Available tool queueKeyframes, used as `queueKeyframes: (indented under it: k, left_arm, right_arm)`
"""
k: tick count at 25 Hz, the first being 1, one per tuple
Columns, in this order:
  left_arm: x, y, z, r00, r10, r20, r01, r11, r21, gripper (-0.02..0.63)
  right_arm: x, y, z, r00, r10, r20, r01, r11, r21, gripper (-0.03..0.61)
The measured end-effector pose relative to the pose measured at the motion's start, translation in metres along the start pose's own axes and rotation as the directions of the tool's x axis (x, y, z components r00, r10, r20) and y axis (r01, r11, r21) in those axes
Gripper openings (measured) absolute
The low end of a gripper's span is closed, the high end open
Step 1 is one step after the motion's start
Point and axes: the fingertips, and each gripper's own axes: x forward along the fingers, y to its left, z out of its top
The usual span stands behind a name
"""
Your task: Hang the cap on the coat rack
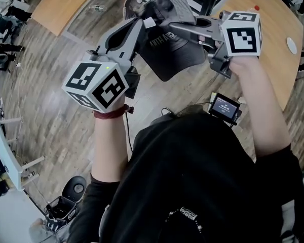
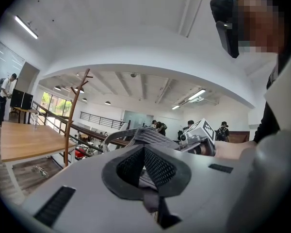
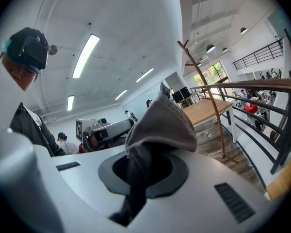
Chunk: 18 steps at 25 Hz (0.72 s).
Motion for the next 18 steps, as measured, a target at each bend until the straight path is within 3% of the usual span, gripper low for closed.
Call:
queueKeyframes:
  k: [11,18]
  left_arm:
    - [0.009,0.003,-0.012,0.999,0.047,0.013,-0.047,0.999,0.004,0.005]
    - [0.011,0.001,-0.017,0.997,0.072,-0.004,-0.072,0.997,0.012,0.005]
  right_arm:
    - [0.004,-0.009,-0.002,0.998,0.063,-0.016,-0.064,0.997,-0.038,0.02]
    - [0.002,-0.015,-0.009,0.996,0.088,-0.021,-0.088,0.996,-0.011,0.02]
